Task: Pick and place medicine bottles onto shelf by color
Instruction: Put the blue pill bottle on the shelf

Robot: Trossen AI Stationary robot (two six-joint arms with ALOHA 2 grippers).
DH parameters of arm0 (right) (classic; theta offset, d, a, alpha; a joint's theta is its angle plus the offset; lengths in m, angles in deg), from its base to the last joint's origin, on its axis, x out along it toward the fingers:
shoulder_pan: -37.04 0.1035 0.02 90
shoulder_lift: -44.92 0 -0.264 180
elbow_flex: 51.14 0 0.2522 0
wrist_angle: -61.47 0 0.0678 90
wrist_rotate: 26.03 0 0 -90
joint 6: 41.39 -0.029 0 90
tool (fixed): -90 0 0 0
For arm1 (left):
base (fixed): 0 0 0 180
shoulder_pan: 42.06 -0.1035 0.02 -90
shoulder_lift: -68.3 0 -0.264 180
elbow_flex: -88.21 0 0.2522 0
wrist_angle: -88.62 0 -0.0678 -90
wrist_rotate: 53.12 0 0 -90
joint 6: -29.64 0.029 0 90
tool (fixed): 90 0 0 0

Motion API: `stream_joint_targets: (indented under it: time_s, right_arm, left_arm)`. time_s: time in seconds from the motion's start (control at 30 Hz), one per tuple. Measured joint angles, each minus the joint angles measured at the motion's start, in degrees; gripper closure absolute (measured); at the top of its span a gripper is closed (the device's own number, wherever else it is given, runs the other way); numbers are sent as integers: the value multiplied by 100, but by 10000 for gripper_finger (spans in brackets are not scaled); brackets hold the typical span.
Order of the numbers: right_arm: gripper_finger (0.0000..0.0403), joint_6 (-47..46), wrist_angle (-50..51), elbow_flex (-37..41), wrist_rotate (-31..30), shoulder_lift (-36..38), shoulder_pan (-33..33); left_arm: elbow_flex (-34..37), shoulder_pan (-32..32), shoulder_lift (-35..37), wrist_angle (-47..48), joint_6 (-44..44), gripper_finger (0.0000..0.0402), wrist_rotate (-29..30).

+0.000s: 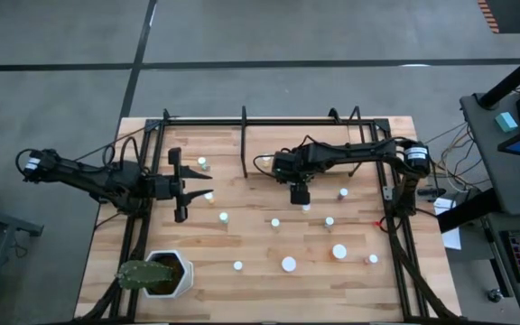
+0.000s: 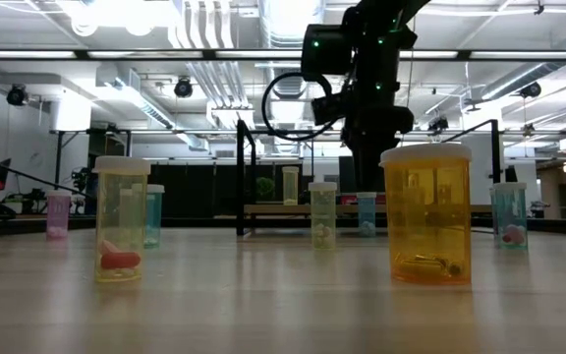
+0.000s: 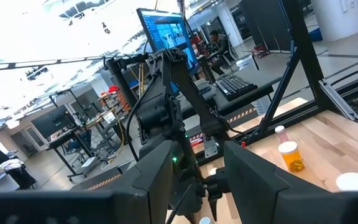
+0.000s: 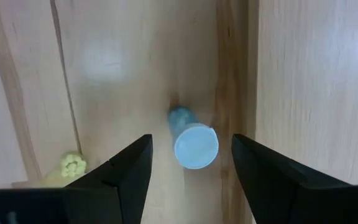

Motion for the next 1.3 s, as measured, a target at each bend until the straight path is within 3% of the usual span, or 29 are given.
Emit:
stream_joint_targets:
  time_s: [0.83, 1.3]
  right_arm:
    - [195, -126, -456, 374, -6, 6, 4]
    - [291, -103, -426, 398, -9, 7, -11]
  left_arm:
    - [67, 2, 139, -4, 33, 273, 0]
    - [91, 2, 158, -4, 124, 273, 0]
